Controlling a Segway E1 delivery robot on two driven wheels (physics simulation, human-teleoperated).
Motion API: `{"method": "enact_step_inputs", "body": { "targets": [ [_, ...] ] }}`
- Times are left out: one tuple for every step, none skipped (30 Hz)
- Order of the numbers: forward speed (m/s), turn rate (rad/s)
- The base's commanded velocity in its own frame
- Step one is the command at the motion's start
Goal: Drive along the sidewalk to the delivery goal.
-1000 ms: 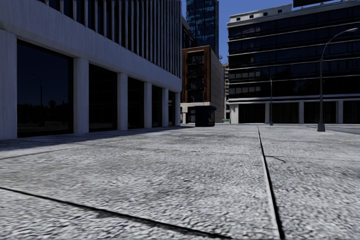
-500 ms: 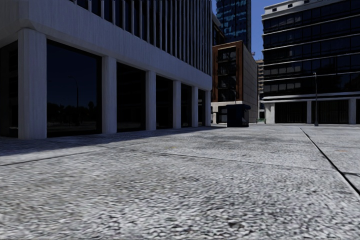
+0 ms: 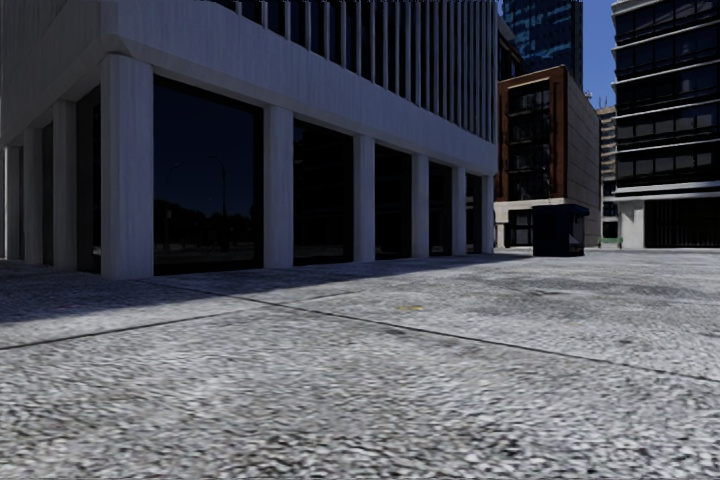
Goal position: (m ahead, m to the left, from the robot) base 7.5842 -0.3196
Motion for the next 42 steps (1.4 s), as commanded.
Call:
{"method": "enact_step_inputs", "body": {
  "targets": [
    [2.00, 0.46],
    [2.00, 0.46],
    [2.00, 0.46],
    [2.00, 0.43],
    [2.00, 0.43],
    [2.00, 0.00],
    [2.00, 0.00],
    [2.00, 0.00],
    [2.00, 0.00],
    [2.00, 0.00],
    [2.00, 0.00],
    [2.00, 0.00],
    [2.00, 0.00],
    [2.00, 0.00],
    [2.00, 0.00],
    [2.00, 0.00],
    [2.00, 0.00],
    [2.00, 0.00],
    [2.00, 0.00],
    [2.00, 0.00],
    [2.00, 0.00],
    [2.00, 0.00],
    [2.00, 0.00],
    [2.00, 0.00],
    [2.00, 0.00],
    [2.00, 0.00],
    [2.00, 0.00],
    [2.00, 0.00],
    [2.00, 0.00],
    [2.00, 0.00],
    [2.00, 0.00],
    [2.00, 0.00],
    [2.00, 0.00],
    [2.00, 0.00],
    [2.00, 0.00],
    [2.00, 0.00],
    [2.00, 0.00],
    [2.00, 0.00],
    [2.00, 0.00],
    [2.00, 0.00],
    [2.00, 0.00],
    [2.00, 0.00]
  ]
}}
